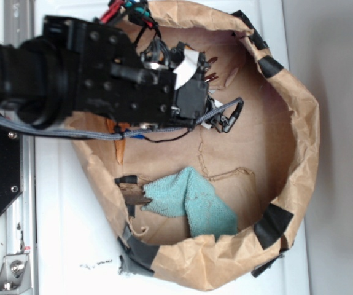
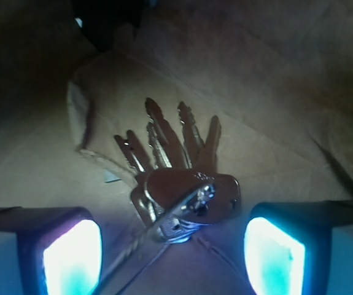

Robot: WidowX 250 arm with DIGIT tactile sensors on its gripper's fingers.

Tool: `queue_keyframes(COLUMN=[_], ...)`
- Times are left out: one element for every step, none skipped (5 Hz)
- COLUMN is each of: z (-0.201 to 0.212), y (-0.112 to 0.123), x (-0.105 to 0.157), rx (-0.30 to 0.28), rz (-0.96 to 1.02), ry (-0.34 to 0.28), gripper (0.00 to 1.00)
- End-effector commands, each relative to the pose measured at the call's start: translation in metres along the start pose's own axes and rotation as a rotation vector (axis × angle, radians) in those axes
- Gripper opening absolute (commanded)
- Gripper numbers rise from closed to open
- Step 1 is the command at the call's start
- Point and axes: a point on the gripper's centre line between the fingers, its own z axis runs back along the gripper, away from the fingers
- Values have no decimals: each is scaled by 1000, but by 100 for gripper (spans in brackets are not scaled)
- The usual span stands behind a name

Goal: Grab the silver keys.

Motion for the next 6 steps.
queue_keyframes(z=[6,6,7,12,28,78], y=[2,3,3,2,-1,-12], x=[14,14,14,16,24,27], rx=[-34,-35,-37,-39,-15,-11], rz=[42,42,38,37,11,-24], ry=[-40,-36,-32,-24,19,150], gripper=[0,0,0,0,0,0])
